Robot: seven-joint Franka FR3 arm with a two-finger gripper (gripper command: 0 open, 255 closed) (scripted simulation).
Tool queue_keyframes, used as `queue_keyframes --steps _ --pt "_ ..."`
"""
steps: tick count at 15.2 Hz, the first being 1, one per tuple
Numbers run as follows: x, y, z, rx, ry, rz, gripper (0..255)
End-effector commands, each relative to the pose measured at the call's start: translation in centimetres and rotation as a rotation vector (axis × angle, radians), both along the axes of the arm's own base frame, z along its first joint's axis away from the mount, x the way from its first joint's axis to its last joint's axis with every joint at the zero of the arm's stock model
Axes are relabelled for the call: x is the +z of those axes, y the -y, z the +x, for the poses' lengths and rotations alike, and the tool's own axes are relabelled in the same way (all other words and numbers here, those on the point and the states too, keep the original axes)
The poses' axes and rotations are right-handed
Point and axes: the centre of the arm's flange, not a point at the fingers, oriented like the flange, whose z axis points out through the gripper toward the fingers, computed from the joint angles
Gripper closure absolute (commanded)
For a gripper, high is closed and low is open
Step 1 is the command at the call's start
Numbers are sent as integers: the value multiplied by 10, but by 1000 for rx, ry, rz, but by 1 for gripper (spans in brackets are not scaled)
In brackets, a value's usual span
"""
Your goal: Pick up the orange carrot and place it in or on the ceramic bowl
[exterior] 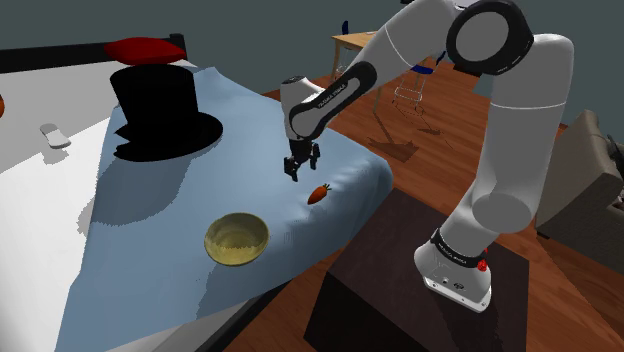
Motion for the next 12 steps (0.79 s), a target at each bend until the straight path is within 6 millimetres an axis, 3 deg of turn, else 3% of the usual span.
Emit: queue_keyframes --steps 1,7,12 --pt "-13 1 3 -5 -5 -1 0" --pt "-47 4 -5 -5 -5 -1 0" --pt "-47 4 -5 -5 -5 -1 0"
